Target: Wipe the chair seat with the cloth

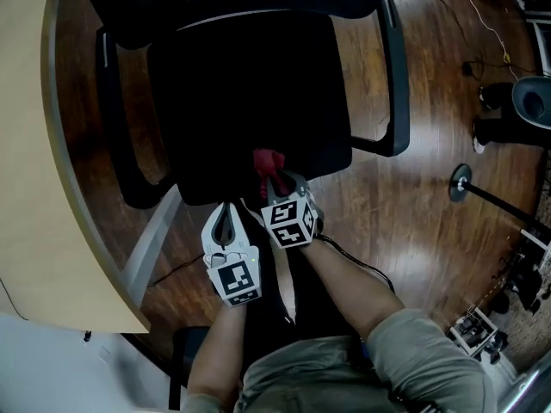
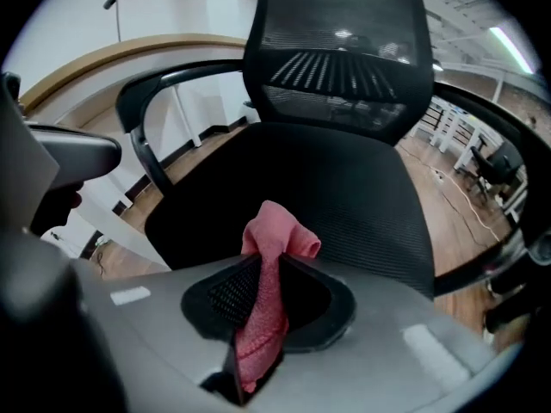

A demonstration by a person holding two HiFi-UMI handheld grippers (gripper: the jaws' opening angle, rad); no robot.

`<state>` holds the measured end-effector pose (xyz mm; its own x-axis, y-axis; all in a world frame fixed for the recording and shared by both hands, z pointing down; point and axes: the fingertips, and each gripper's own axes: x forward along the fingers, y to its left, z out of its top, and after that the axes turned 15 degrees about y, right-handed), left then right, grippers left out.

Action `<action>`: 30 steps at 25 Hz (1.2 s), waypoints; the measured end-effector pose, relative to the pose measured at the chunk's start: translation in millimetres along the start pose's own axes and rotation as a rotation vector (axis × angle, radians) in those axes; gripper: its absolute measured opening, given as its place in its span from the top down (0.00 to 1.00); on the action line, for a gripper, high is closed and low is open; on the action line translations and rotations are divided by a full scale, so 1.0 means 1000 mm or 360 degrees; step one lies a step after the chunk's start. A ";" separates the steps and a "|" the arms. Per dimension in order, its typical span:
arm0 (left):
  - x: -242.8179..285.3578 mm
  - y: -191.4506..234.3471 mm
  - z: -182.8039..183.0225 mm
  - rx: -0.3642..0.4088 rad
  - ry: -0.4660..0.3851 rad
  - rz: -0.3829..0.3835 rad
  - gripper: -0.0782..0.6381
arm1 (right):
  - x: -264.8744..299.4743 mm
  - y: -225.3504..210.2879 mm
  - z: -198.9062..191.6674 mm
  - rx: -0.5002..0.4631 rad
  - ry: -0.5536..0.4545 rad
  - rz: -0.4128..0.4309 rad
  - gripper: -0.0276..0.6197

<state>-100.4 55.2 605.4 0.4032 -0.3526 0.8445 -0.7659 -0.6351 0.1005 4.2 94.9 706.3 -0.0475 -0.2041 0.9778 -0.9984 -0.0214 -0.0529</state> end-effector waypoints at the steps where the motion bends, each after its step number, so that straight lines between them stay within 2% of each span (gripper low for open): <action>1: 0.003 -0.012 0.005 0.0032 -0.0003 -0.0026 0.88 | -0.002 -0.017 -0.007 0.0056 0.0006 -0.0025 0.86; 8: 0.023 -0.103 0.017 0.0239 -0.0001 -0.0215 0.88 | -0.011 -0.123 -0.066 0.0479 0.0034 -0.0186 0.86; 14: 0.034 -0.157 0.021 0.0341 0.0019 -0.0278 0.88 | -0.018 -0.182 -0.105 0.0716 0.0036 -0.0235 0.86; 21: 0.044 -0.189 0.021 0.0367 0.0051 -0.0280 0.88 | -0.014 -0.195 -0.120 0.0728 0.0051 -0.0163 0.86; 25: 0.044 -0.194 0.026 0.0348 0.0050 -0.0258 0.88 | -0.020 -0.193 -0.118 0.0666 0.0044 -0.0137 0.86; 30: 0.020 -0.183 0.050 0.0271 0.0047 -0.0204 0.88 | -0.057 -0.180 -0.106 0.0537 0.0032 -0.0087 0.86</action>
<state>73.0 130.0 577.4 0.4751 -0.2423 0.8459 -0.6124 -0.7814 0.1201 182.9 213.5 681.8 0.0017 -0.1746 0.9846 -0.9329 -0.3549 -0.0614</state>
